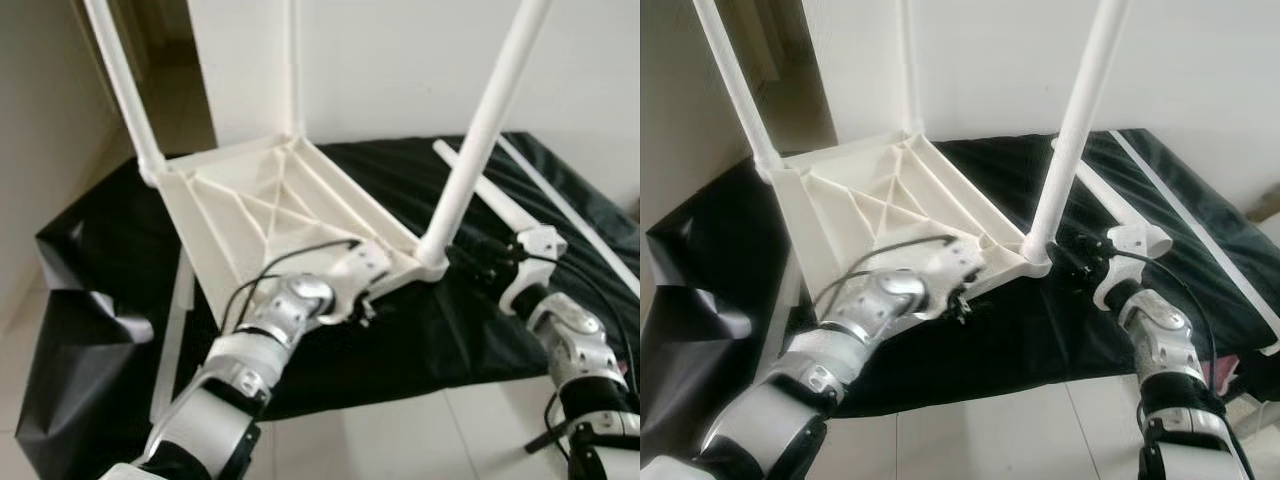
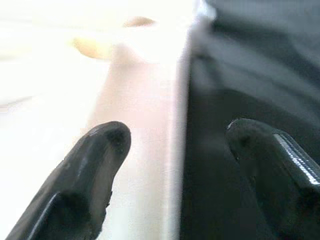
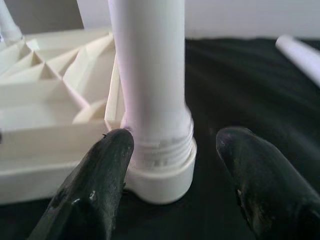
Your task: Building children table
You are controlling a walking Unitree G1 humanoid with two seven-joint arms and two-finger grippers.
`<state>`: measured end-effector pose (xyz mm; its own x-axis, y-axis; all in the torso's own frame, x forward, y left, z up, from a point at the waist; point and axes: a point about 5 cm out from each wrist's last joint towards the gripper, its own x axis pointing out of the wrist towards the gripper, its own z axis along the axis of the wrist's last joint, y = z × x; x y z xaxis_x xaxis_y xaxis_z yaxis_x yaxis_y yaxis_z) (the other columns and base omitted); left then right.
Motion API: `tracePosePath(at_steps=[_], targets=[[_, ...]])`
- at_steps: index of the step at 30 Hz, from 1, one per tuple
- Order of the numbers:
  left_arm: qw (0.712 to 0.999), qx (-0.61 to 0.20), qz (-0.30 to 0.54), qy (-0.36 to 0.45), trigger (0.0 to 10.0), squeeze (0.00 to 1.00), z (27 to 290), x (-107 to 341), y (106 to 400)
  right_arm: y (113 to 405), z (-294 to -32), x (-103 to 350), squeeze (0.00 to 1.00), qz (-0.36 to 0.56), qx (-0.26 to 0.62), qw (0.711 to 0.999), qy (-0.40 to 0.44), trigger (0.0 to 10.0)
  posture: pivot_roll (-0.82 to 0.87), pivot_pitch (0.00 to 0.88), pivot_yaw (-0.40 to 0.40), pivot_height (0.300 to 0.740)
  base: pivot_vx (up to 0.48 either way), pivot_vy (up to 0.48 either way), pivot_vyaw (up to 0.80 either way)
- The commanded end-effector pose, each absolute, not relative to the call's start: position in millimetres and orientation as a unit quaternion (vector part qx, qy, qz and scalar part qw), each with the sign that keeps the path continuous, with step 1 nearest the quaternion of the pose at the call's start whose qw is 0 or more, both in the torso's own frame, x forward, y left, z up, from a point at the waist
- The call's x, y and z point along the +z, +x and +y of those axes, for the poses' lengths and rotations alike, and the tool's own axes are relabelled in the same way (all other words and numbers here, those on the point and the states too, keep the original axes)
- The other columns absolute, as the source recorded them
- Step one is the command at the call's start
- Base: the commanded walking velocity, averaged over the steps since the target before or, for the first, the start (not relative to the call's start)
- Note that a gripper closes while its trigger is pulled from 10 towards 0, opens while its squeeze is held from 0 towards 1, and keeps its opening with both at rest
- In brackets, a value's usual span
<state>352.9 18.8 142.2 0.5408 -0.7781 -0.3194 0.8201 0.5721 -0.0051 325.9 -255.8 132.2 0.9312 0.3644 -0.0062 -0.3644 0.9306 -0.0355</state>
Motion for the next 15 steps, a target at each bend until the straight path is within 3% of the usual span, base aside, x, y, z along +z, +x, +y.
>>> tracePosePath(at_steps=[1,9,15], targets=[[0.898,-0.412,0.144,0.053,10.0,0.00,20.8,144.7,357.3,325.6,-253.7,131.0,0.00,0.001,0.187,0.982,-0.013,10.0,0.01,0.000,0.041,0.740,0.000,0.000,0.00],[0.903,-0.392,0.148,0.096,10.0,0.00,18.5,135.0,359.0,311.8,-248.7,125.0,0.00,0.010,0.203,0.979,0.006,10.0,0.02,0.000,0.028,0.740,0.000,0.000,0.00],[0.894,-0.414,0.146,0.085,10.0,0.00,11.3,136.1,355.2,308.2,-246.8,123.9,0.00,0.011,0.205,0.979,0.009,10.0,0.02,0.000,0.015,0.740,0.000,0.000,0.00]])
